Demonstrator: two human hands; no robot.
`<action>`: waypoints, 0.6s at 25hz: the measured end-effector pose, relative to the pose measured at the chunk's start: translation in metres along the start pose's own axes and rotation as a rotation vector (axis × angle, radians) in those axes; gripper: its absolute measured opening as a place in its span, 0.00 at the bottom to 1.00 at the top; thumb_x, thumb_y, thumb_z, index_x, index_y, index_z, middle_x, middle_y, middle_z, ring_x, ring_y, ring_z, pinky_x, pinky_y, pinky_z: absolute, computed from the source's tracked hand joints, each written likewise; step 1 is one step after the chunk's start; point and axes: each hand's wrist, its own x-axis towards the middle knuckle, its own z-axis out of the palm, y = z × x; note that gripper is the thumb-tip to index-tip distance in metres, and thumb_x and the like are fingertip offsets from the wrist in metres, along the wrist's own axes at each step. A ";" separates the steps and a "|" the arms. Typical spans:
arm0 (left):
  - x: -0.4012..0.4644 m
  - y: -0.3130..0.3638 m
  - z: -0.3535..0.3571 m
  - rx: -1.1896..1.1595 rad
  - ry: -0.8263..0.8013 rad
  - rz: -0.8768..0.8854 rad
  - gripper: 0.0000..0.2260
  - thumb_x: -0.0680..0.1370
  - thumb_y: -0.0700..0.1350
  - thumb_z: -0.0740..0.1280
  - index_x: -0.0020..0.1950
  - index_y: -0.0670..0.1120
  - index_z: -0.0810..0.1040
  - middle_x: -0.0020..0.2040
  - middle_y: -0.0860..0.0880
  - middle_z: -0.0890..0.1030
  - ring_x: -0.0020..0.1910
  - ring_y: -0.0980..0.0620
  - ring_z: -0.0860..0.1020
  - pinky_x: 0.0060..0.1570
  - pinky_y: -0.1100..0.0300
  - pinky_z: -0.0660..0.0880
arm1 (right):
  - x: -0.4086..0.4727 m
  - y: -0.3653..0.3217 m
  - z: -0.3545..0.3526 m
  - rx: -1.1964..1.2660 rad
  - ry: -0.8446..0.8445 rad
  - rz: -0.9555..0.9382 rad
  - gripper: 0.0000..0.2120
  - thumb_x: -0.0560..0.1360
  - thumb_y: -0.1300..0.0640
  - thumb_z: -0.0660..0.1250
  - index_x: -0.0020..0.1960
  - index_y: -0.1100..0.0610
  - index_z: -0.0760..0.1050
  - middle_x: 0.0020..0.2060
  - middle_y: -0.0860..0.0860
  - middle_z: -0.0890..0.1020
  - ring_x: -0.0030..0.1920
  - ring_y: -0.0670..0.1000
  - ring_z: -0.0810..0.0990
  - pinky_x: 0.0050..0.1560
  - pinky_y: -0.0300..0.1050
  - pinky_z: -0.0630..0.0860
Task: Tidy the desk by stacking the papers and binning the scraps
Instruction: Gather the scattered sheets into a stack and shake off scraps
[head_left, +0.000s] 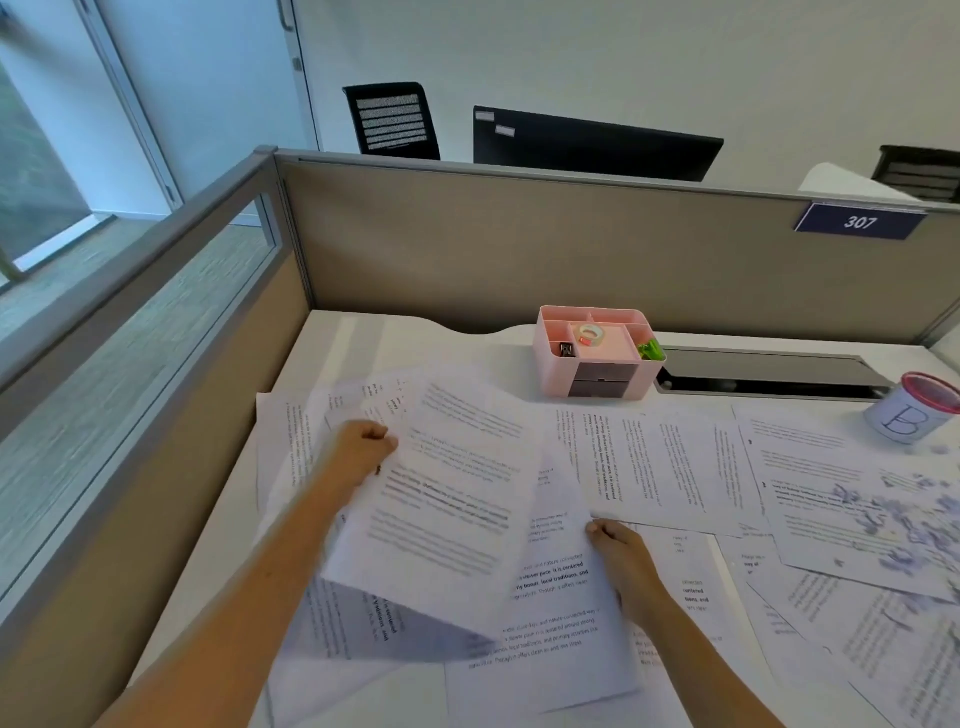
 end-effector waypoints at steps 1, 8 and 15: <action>-0.010 -0.010 0.010 -0.083 0.000 -0.071 0.11 0.77 0.40 0.67 0.35 0.44 0.76 0.31 0.46 0.78 0.29 0.48 0.76 0.32 0.59 0.73 | 0.000 -0.002 0.000 -0.009 0.006 0.012 0.10 0.79 0.55 0.62 0.48 0.54 0.82 0.45 0.54 0.86 0.45 0.56 0.85 0.50 0.58 0.82; -0.064 -0.049 0.093 -0.278 0.012 -0.298 0.02 0.77 0.37 0.64 0.47 0.40 0.76 0.44 0.41 0.83 0.45 0.42 0.82 0.48 0.43 0.80 | -0.007 -0.009 -0.003 -0.044 -0.046 0.022 0.20 0.79 0.39 0.57 0.57 0.52 0.78 0.52 0.51 0.83 0.54 0.54 0.81 0.58 0.54 0.78; -0.064 -0.045 0.089 -0.124 0.067 -0.173 0.01 0.77 0.41 0.65 0.47 0.47 0.76 0.42 0.48 0.82 0.39 0.48 0.82 0.42 0.50 0.82 | -0.009 -0.007 -0.001 -0.115 -0.032 -0.071 0.07 0.77 0.54 0.66 0.48 0.57 0.80 0.45 0.54 0.86 0.44 0.54 0.85 0.48 0.54 0.82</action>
